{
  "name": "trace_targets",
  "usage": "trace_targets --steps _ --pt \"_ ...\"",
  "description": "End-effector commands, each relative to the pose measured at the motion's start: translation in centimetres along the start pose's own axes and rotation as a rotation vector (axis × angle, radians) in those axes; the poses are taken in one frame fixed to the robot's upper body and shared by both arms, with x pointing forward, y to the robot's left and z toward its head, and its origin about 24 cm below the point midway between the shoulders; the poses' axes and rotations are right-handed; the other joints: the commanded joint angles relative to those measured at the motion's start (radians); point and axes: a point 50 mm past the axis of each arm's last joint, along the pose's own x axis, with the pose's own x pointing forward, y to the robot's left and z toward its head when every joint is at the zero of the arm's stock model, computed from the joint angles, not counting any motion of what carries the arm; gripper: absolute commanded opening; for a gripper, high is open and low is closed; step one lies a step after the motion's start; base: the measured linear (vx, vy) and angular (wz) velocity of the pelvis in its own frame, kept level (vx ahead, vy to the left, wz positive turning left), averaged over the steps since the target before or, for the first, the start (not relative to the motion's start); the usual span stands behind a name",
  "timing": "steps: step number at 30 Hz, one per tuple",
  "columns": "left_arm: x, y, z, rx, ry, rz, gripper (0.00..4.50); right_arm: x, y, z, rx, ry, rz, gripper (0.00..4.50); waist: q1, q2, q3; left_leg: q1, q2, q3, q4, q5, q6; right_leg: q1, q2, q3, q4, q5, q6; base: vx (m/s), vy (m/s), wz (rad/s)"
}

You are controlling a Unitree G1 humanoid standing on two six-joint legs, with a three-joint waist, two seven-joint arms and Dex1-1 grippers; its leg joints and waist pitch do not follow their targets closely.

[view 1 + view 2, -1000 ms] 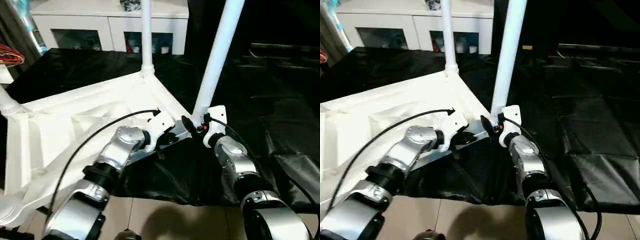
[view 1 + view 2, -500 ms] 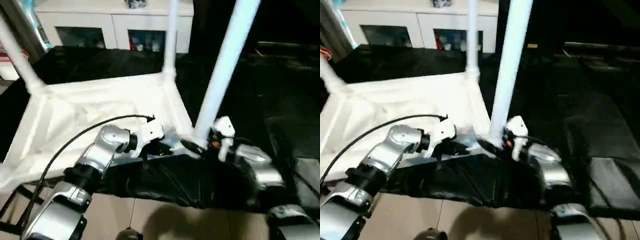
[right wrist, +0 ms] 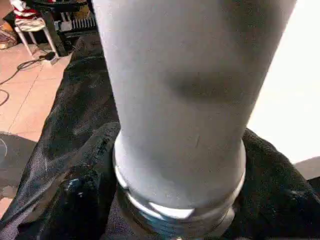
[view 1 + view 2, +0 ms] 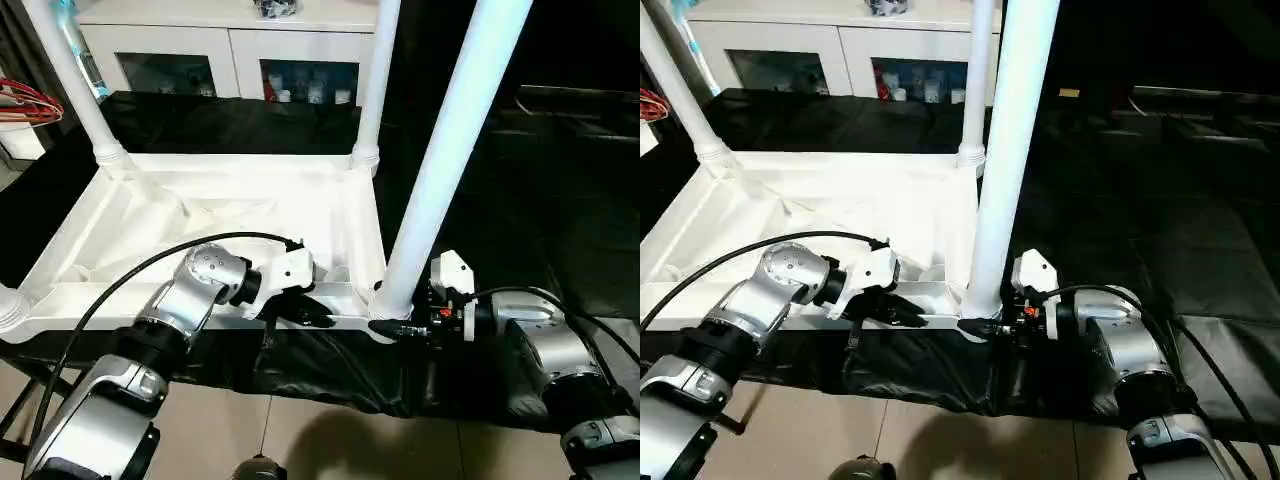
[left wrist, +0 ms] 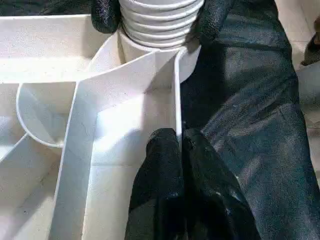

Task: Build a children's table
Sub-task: Rotate leg to tighten

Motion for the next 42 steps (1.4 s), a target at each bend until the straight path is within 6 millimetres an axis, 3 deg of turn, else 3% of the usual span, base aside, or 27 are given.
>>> trace_targets --steps 1,4,11,14,17,19,22,26,28,31,38,42 --pt "-0.1 0.4 1.0 0.062 0.009 -0.014 0.0 0.5 0.6 -0.5 0.007 0.028 0.045 3.03 0.0 -0.001 -0.075 0.013 0.047 -0.017 -0.065 -0.29 0.044 0.049 -0.065 0.042 -0.065 -0.236 -0.243 0.0 0.0 0.0" --pt "0.0 0.4 1.0 0.063 0.006 -0.015 0.0 0.5 0.9 -0.5 0.015 0.024 0.053 2.8 0.002 -0.002 -0.074 0.013 0.047 -0.016 -0.065 -0.294 0.047 0.049 -0.065 0.042 -0.067 -0.245 -0.24 0.0 0.0 0.0" --pt "0.8 0.7 0.8 0.023 -0.007 0.047 0.0 0.9 1.1 -1.4 0.078 -0.005 -0.019 2.75 0.009 -0.002 -0.072 0.015 0.049 -0.016 -0.067 -0.308 0.039 0.046 -0.067 0.043 -0.07 -0.281 -0.231 0.0 0.0 0.0" --pt "2.1 1.6 1.4 -0.034 -0.036 0.189 0.0 2.0 -0.4 -2.1 0.156 -0.038 -0.308 2.75 0.005 -0.005 -0.066 0.02 0.045 -0.02 -0.073 -0.346 0.011 0.044 -0.072 0.043 -0.082 -0.388 -0.198 0.0 0.0 0.0" --pt "3.0 2.1 1.9 -0.055 -0.041 0.252 0.0 2.6 -1.1 -2.2 0.194 -0.059 -0.452 2.75 -0.011 -0.006 -0.065 0.024 0.041 -0.026 -0.075 -0.373 -0.015 0.041 -0.076 0.04 -0.092 -0.488 -0.159 0.0 0.0 0.0" --pt "3.6 2.3 2.3 -0.075 -0.05 0.283 0.0 3.1 -1.5 -2.4 0.224 -0.061 -0.539 2.74 -0.016 -0.005 -0.066 0.021 0.041 -0.026 -0.075 -0.37 -0.005 0.042 -0.074 0.04 -0.095 -0.479 -0.148 0.0 0.0 0.0" --pt "5.3 2.5 3.4 -0.114 -0.073 0.335 0.0 4.2 -2.2 -2.6 0.281 -0.057 -0.717 2.74 -0.031 -0.003 -0.067 0.02 0.039 -0.023 -0.075 -0.362 -0.008 0.038 -0.068 0.042 -0.091 -0.413 -0.171 0.0 0.0 0.0" --pt "6.5 2.2 4.2 -0.127 -0.097 0.33 0.0 5.4 -2.2 -2.4 0.265 -0.053 -0.782 2.74 -0.035 -0.003 -0.072 0.014 0.037 -0.022 -0.072 -0.336 0.006 0.044 -0.069 0.042 -0.086 -0.369 -0.178 0.0 0.0 0.0" --pt "6.8 2.0 4.4 -0.125 -0.109 0.317 0.0 5.7 -2.1 -2.4 0.27 -0.065 -0.786 2.74 -0.035 -0.003 -0.075 0.012 0.037 -0.02 -0.07 -0.308 0.02 0.046 -0.064 0.041 -0.079 -0.29 -0.195 0.0 0.0 0.0" --pt "6.9 1.6 4.5 -0.103 -0.125 0.273 0.0 5.9 -2.0 -2.0 0.293 -0.116 -0.738 3.44 -0.034 -0.002 -0.075 0.011 0.037 -0.018 -0.069 -0.301 0.04 0.051 -0.064 0.041 -0.077 -0.251 -0.209 0.0 0.0 0.0" --pt "5.8 1.1 3.6 -0.078 -0.119 0.208 0.0 4.6 -2.1 -1.9 0.22 -0.082 -0.644 3.85 -0.028 0.001 -0.074 0.011 0.042 -0.016 -0.069 -0.299 0.047 0.05 -0.064 0.041 -0.076 -0.255 -0.219 0.0 0.0 0.0" --pt "4.3 0.4 2.7 -0.027 -0.119 0.118 0.0 2.6 -1.8 -1.5 0.146 -0.077 -0.452 3.85 -0.025 0.0 -0.072 0.008 0.044 -0.017 -0.07 -0.32 0.054 0.054 -0.065 0.041 -0.078 -0.275 -0.212 0.0 0.0 0.0"
